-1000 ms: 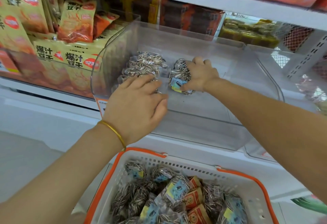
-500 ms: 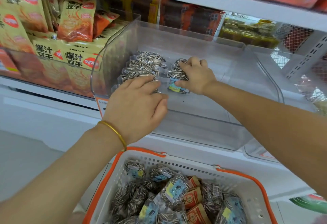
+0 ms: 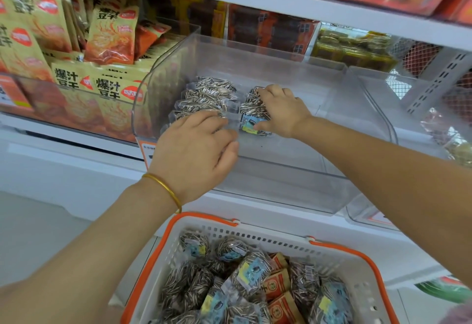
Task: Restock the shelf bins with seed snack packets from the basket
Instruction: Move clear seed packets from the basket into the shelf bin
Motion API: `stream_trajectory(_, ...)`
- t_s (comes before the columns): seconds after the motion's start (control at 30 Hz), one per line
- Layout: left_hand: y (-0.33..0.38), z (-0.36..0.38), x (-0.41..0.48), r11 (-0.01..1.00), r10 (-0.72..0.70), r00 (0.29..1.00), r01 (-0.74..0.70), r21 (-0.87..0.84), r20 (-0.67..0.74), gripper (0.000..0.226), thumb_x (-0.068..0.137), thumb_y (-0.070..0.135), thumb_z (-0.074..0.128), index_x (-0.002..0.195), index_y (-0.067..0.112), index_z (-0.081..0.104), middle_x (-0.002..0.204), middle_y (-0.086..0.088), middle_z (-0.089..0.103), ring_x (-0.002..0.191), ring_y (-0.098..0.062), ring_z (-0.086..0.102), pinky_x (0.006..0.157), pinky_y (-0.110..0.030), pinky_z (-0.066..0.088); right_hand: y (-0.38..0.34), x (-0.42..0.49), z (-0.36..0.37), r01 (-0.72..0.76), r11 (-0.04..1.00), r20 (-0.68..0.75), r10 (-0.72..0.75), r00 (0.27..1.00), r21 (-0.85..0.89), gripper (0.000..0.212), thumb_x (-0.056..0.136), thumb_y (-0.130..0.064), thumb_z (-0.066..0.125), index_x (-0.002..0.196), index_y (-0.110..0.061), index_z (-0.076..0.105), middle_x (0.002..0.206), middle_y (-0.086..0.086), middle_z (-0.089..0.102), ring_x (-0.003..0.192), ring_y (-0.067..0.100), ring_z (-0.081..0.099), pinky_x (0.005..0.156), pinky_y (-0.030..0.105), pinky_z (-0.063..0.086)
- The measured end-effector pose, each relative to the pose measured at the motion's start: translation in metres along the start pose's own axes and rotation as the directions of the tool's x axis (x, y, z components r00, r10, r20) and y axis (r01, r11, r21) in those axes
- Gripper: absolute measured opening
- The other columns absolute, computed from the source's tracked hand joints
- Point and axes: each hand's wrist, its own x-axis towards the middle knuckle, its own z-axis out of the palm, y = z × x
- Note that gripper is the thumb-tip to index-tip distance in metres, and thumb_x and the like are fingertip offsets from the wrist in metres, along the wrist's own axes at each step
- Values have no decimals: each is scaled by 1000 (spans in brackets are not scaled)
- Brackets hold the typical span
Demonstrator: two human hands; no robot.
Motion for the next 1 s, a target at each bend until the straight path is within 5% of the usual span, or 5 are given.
stream_trajectory(0.33, 38, -24, -20, 927, 329, 928, -353, -129, -172, 29, 91, 16, 45, 100, -1, 67, 100, -18, 65, 83, -36, 58, 73, -42, 43, -31, -173, -39, 375, 799, -609, -15, 793, 470, 28, 87, -8, 56, 114, -5, 65, 97, 5, 61, 82, 14, 60, 75, 21, 47)
stream_trajectory(0.5, 76, 11, -52, 875, 438, 894, -399, -274, 95, 27, 88, 17, 45, 97, 7, 68, 96, -9, 66, 83, -30, 59, 67, -37, 49, 5, -251, 78, -69, 867, 59, 46, 997, 493, 32, 92, -9, 50, 122, -16, 62, 107, 0, 63, 93, 20, 63, 80, 26, 46)
stream_trajectory(0.6, 93, 37, -67, 886, 426, 842, -315, -341, 330, 34, 84, 27, 38, 94, 15, 68, 93, -2, 66, 82, -25, 61, 60, -37, 53, 35, -268, 143, 68, 985, 550, -144, 823, 156, 55, 91, 1, 44, 142, -20, 39, 141, 6, 45, 128, 27, 44, 99, 36, 41)
stream_trajectory(0.77, 100, 82, -105, 941, 332, 648, -180, -285, 685, 30, 93, 32, 38, 112, 28, 61, 109, 10, 60, 102, -11, 55, 84, -32, 48, 44, -282, 184, 343, 935, 638, -211, 741, -89, 72, 87, 0, 52, 148, -23, 22, 150, 5, 31, 138, 32, 26, 106, 53, 34)
stream_trajectory(1.0, 101, 88, -125, 985, 142, 481, 17, -171, 865, 31, 98, 34, 40, 125, 29, 54, 124, 6, 53, 111, -11, 50, 92, -30, 45, 54, -266, 188, 142, 987, 511, -159, 845, 71, 56, 74, -30, 75, 124, -20, 52, 123, -1, 56, 115, 24, 53, 91, 43, 50)
